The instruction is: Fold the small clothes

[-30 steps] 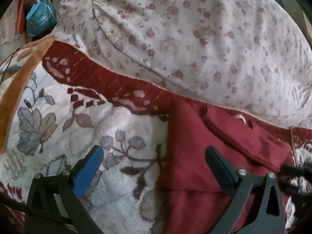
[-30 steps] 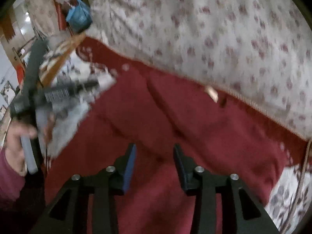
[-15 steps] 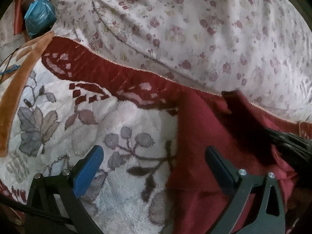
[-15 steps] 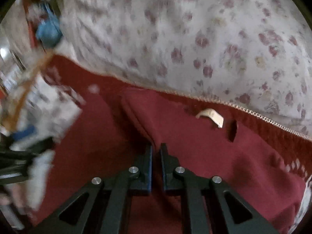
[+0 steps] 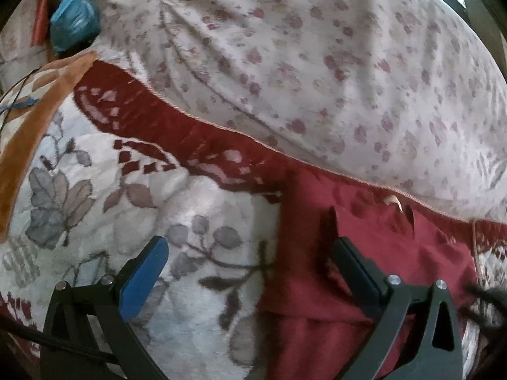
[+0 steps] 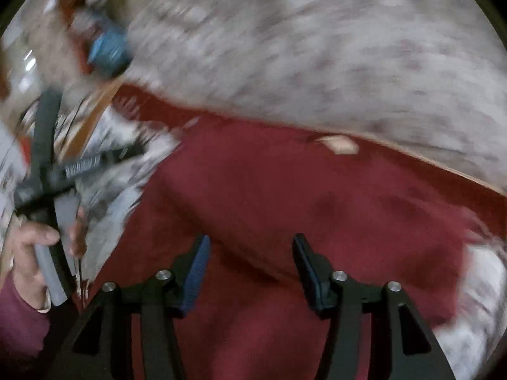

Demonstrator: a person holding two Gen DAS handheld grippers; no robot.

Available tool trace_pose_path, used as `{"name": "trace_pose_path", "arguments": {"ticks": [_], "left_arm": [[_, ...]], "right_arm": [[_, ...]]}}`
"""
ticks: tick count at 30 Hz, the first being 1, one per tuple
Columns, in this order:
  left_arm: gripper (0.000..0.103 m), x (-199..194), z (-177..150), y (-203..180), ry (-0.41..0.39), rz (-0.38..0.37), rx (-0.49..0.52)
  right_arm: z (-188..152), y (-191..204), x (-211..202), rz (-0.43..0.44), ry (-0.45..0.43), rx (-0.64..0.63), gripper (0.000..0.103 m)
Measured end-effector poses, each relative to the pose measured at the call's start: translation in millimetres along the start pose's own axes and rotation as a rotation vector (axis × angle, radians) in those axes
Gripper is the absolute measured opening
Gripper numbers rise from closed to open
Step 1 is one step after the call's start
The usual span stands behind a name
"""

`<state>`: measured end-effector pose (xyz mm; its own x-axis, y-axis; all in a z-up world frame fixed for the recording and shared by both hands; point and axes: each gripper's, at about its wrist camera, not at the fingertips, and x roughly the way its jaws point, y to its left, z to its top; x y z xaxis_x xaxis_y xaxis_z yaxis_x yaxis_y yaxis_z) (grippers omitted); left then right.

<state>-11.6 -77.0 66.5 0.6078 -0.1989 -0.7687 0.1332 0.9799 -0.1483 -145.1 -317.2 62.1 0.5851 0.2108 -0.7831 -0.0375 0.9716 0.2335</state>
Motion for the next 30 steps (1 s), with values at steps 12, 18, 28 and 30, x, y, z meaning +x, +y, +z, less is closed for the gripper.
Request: {"name": "trace_pose_path", "arguments": {"ticks": [12, 18, 28, 30], "left_arm": [[0.103, 35, -22, -26, 0.094, 0.084, 0.119], [0.103, 39, -25, -28, 0.1, 0.087, 0.124], [0.103, 38, -24, -26, 0.105, 0.079, 0.116], [0.103, 39, -24, -26, 0.108, 0.08, 0.116]], "right_arm": [[-41, -138, -15, -0.121, 0.065, 0.383, 0.03], [-69, -129, -27, -0.179, 0.104, 0.243, 0.02], [-34, -164, -45, -0.058, -0.064, 0.509, 0.078], [-26, -175, -27, -0.062, -0.042, 0.549, 0.078]]}}
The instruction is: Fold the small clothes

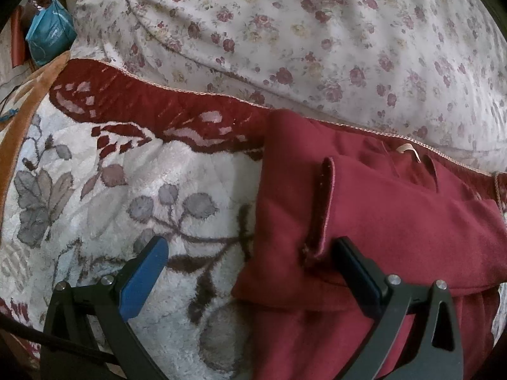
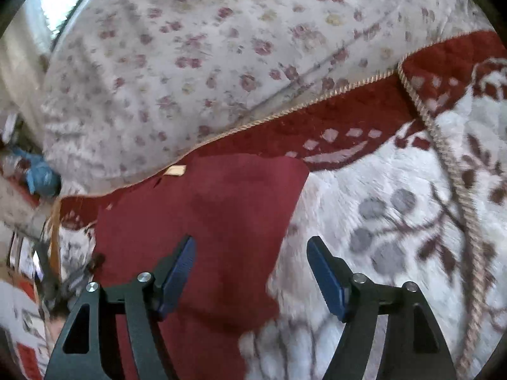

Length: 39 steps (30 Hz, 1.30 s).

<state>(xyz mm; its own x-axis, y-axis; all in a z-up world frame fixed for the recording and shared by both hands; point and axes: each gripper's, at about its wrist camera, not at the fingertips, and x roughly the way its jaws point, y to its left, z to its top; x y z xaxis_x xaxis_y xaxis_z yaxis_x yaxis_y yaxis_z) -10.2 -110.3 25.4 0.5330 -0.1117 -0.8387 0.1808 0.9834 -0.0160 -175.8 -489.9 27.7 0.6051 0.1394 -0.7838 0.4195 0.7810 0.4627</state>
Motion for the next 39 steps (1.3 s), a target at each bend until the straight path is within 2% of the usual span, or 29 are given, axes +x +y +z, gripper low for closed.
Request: {"name": "trace_pose_path", "arguments": {"ticks": [2, 3, 4, 7, 9, 10, 12, 13, 16, 20, 23, 26, 28, 31, 32, 34, 36, 39], "left_arm": [[0.103, 0, 0, 0, 0.004, -0.003, -0.003], [0.103, 0, 0, 1, 0.006, -0.006, -0.006], [0.103, 1, 0, 1, 0.008, -0.009, -0.007], [0.103, 3, 1, 0, 0.012, -0.011, -0.006], [0.103, 5, 1, -2, 0.015, -0.011, -0.003], [0.103, 5, 1, -2, 0.015, -0.01, -0.001], [0.103, 4, 0, -1, 0.012, -0.01, 0.0], [0.103, 5, 0, -1, 0.012, -0.01, -0.002], [0.103, 5, 0, -1, 0.012, -0.009, -0.004], [0.103, 4, 0, -1, 0.006, -0.003, 0.004], [0.103, 4, 0, -1, 0.01, -0.008, -0.003], [0.103, 7, -1, 0, 0.013, -0.02, -0.008], [0.103, 7, -1, 2, 0.016, -0.031, -0.017], [0.103, 5, -2, 5, 0.012, -0.04, -0.025], [0.103, 2, -2, 5, 0.009, -0.04, -0.025], [0.103, -3, -4, 6, 0.006, -0.046, -0.022], [0.103, -12, -10, 7, 0.01, -0.062, -0.01], [0.103, -30, -27, 10, 0.024, -0.063, 0.026]], "right_arm": [[6, 0, 22, -0.028, 0.033, -0.004, 0.072], [8, 7, 29, -0.05, 0.042, -0.036, 0.045], [7, 15, 33, -0.087, 0.046, -0.096, 0.028], [2, 26, 21, -0.188, -0.044, -0.227, 0.021], [-1, 19, 29, -0.258, -0.04, -0.243, 0.021], [0, 16, 36, -0.264, -0.021, -0.232, 0.021], [-2, 14, 34, -0.258, -0.033, -0.221, 0.022], [-1, 16, 30, -0.259, -0.041, -0.217, 0.026], [-4, 20, 7, -0.259, -0.077, -0.194, 0.03], [-16, 40, -18, -0.198, -0.098, -0.264, 0.037], [-34, 49, -12, -0.177, -0.053, -0.31, 0.04], [-45, 45, 16, -0.259, 0.031, -0.352, 0.04], [-47, 39, 20, -0.251, 0.03, -0.346, 0.042], [-46, 40, 4, -0.249, 0.025, -0.305, 0.044], [-47, 41, -4, -0.246, 0.021, -0.303, 0.046], [-54, 42, -22, -0.208, 0.028, -0.305, 0.06], [-66, 40, -33, -0.172, 0.045, -0.313, 0.068], [-85, 33, -43, -0.147, 0.061, -0.318, 0.069]]}}
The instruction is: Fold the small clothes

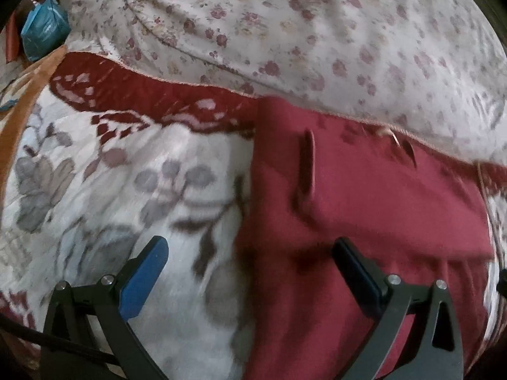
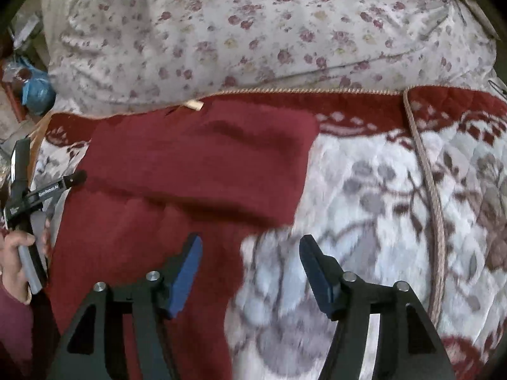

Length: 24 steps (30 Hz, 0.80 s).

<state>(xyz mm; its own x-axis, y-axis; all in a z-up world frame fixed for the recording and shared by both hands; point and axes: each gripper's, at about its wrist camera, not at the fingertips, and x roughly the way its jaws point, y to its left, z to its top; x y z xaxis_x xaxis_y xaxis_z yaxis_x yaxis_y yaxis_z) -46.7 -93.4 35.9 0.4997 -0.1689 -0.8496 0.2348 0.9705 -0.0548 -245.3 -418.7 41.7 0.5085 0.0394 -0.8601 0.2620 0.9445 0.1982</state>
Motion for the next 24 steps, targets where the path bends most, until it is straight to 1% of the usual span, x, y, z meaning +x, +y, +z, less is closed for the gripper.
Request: {"name": "trace_pose_path", "arguments": {"ticks": [1, 3, 6, 8, 9, 10, 11, 13, 15, 17, 19, 21, 23, 24], "left_arm": [[0.103, -7, -7, 1, 0.0, 0.002, 0.01], [0.103, -22, -20, 3, -0.002, -0.019, 0.028], [0.103, -40, -38, 9, -0.011, -0.023, 0.022], [0.103, -51, -55, 16, -0.01, -0.036, -0.003], [0.103, -57, -66, 21, 0.0, -0.054, -0.019], [0.103, -60, -73, 24, 0.007, -0.062, -0.026], [0.103, -63, -81, 26, 0.015, -0.065, -0.03], [0.103, -70, -95, 31, 0.022, -0.055, -0.028], [0.103, -74, -105, 33, 0.021, -0.035, -0.024], [0.103, -76, -111, 35, 0.03, -0.026, -0.019], [0.103, -81, -116, 37, 0.035, -0.024, -0.016], [0.103, -87, -122, 38, 0.022, -0.024, -0.016], [0.103, -89, -126, 39, 0.023, -0.027, -0.016], [0.103, -89, -129, 39, 0.028, -0.029, -0.018]], "right_arm": [[-6, -1, 0, 0.011, -0.002, 0.003, 0.069], [-14, 0, 5, 0.04, -0.002, 0.012, 0.069], [-18, 7, 17, 0.065, -0.002, 0.017, 0.068], [-18, 13, 25, 0.066, 0.012, 0.0, 0.04], [-19, 15, 26, 0.057, 0.007, -0.012, 0.024], [-20, 17, 23, 0.04, -0.016, -0.029, 0.014], [-20, 17, 18, 0.031, -0.034, -0.044, 0.01], [-16, 11, 7, -0.003, -0.062, -0.035, 0.01], [-20, 1, 7, -0.016, -0.059, -0.008, 0.009], [-22, -1, 10, -0.016, -0.046, 0.009, 0.009], [-25, 4, 6, -0.014, -0.047, -0.006, 0.01], [-29, 4, -4, 0.02, -0.051, 0.011, 0.012], [-37, -2, -13, 0.037, -0.046, 0.051, 0.018], [-40, -6, -17, 0.048, -0.046, 0.068, 0.029]]}}
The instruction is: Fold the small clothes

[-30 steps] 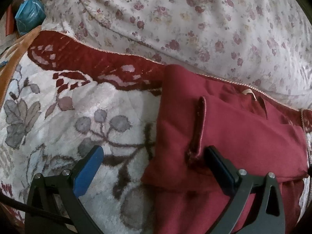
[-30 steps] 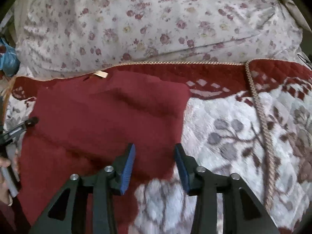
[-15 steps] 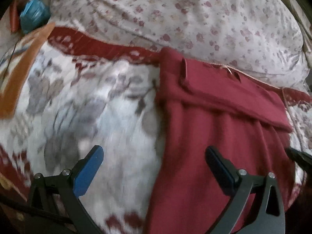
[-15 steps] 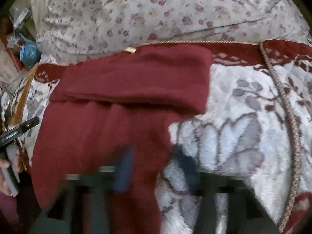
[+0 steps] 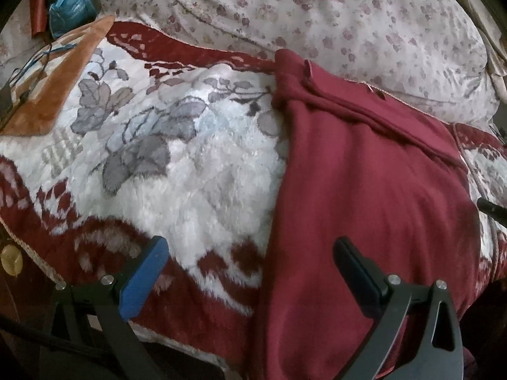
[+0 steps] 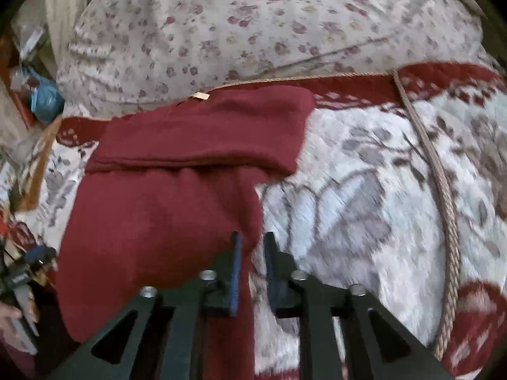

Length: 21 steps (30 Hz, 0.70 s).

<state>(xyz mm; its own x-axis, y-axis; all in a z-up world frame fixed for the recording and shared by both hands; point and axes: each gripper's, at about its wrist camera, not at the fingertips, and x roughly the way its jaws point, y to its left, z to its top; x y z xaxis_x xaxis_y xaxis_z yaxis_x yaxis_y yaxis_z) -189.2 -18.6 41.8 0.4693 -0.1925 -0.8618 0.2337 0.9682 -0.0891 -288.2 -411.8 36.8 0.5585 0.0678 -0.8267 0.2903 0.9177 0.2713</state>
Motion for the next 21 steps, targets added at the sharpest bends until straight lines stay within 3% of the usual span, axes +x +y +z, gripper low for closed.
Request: {"name": "trace_pose_path", "arguments": {"ticks": [1, 4, 8, 9, 10, 11, 15, 20, 21], "left_arm": [[0.103, 1, -2, -1, 0.006, -0.003, -0.003], [0.103, 1, -5, -4, 0.015, -0.013, -0.008], [0.103, -7, -9, -10, 0.001, -0.008, 0.011], [0.103, -8, -11, -11, 0.002, -0.003, 0.019], [0.103, -10, -12, -12, 0.006, 0.002, 0.028], [0.103, -12, -14, -11, 0.009, 0.008, 0.037], [0.103, -16, -23, -5, 0.012, 0.02, 0.041], [0.103, -13, -30, -5, 0.041, 0.007, 0.038], [0.103, -13, -32, -6, 0.043, 0.005, 0.043]], "right_arm": [[-1, -2, -3, 0.004, -0.003, 0.01, 0.041], [1, -7, -4, -0.004, -0.043, 0.052, 0.057], [21, -9, 24, 0.05, -0.049, 0.121, 0.057], [26, -8, 35, 0.051, -0.04, 0.126, 0.054], [28, -9, 42, 0.047, -0.033, 0.123, 0.025], [31, -8, 47, 0.033, -0.029, 0.109, 0.006], [34, -14, 32, -0.045, -0.098, 0.075, 0.006], [25, -18, 36, 0.004, -0.009, 0.096, 0.01], [21, -15, 27, 0.034, 0.005, 0.089, 0.015]]}}
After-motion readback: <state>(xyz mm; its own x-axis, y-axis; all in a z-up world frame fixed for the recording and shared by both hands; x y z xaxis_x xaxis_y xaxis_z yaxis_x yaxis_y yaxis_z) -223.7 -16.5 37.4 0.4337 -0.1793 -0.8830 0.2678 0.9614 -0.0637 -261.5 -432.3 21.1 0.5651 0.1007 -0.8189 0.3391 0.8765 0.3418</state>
